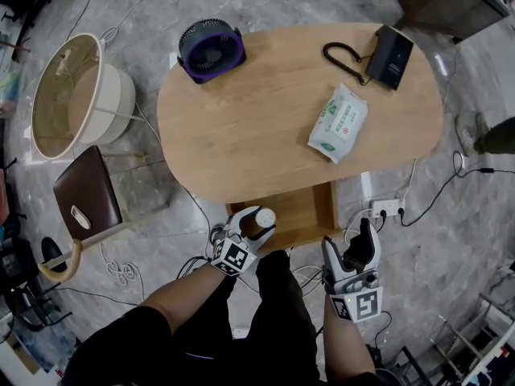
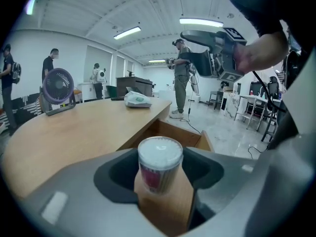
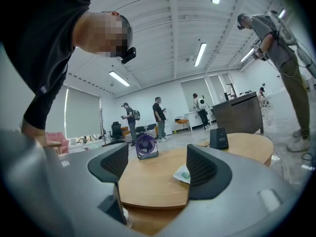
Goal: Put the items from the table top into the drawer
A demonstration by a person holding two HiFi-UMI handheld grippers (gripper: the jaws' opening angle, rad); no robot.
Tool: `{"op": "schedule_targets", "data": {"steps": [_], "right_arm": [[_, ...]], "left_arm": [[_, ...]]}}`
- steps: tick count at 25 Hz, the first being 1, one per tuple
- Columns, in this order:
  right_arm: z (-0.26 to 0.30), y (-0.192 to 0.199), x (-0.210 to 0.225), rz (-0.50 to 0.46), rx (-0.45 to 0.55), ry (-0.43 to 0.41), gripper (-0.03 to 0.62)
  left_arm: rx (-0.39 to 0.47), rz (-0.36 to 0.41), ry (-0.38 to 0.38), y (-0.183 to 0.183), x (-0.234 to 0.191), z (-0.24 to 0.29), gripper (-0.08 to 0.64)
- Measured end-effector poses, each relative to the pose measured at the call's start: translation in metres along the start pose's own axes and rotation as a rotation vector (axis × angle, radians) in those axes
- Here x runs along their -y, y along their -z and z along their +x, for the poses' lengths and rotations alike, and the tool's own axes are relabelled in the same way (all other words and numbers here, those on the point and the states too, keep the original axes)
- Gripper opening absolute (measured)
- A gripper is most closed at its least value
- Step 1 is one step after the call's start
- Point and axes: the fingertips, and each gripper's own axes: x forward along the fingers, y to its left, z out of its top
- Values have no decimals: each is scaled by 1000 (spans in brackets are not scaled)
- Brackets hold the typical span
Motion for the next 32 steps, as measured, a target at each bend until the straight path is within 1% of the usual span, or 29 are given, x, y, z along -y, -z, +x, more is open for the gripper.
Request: {"op": "schedule_targets", "data": {"steps": [4,10,15,21,24,26,29,32], "right_arm": [[-4,4,6,8,-1,3,380],[-9,9,13,35,9,3,380],[-13,16,19,48,4,6,380],[-14,14,21,60,18,0,380],[-21,24,25,61,7,7,379],[-22,27,25,68,3,8,379],[-23,27,24,71,4,11,379],[-25,29,23,75,4,11,379]], "left_arm": [[-42,25,1,10,-2,13,284],[-83,46,-24,17,-8,29,284],[-156,97,-44,26,-7,41,284],[-171,114,-45,29,-7,53,284],[-160,103,-58,28,-9,56,284],[-157,83,-72,28,-10,56,284],[-166,20,-106,28,-12,54,284],[-201,-38,-136,33,-11,51,284]]}}
